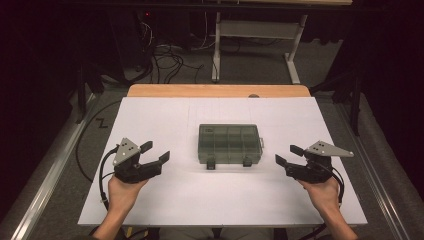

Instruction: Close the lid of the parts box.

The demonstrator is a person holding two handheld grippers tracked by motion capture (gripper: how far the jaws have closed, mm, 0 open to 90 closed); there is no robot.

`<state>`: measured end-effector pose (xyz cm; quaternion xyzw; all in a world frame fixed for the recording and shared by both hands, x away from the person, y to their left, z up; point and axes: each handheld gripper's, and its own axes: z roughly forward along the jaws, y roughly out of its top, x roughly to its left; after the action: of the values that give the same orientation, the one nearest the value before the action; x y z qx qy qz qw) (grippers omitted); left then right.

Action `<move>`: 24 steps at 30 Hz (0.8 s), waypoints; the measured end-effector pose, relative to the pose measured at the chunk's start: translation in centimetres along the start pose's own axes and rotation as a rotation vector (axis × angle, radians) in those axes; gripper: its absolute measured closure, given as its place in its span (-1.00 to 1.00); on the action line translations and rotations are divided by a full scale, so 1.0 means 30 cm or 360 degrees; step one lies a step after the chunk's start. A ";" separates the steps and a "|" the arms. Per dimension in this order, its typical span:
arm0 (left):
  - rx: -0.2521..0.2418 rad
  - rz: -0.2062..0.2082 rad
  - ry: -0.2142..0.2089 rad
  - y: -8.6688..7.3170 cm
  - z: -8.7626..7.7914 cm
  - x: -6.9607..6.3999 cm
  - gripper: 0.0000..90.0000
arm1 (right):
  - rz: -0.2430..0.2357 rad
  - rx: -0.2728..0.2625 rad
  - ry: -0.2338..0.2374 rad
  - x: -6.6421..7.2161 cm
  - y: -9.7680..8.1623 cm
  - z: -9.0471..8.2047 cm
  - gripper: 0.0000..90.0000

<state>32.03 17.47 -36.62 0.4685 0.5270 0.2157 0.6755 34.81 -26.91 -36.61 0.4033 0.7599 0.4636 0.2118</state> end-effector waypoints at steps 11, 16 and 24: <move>-0.0019 -0.0021 -0.0002 -0.005 -0.018 0.015 -0.35 | 0.0054 -0.0028 -0.0014 -0.027 -0.035 -0.016 -0.27; -0.0029 -0.0041 -0.0015 -0.006 -0.026 0.021 -0.35 | 0.0044 -0.0053 -0.0008 -0.021 -0.047 -0.027 -0.28; -0.0039 -0.0051 -0.0028 -0.018 -0.048 0.030 -0.35 | 0.0030 -0.0099 0.0014 -0.005 -0.067 -0.036 -0.30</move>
<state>30.92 18.50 -37.54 0.4536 0.5257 0.2073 0.6892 33.32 -28.11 -37.86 0.4018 0.7423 0.4907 0.2164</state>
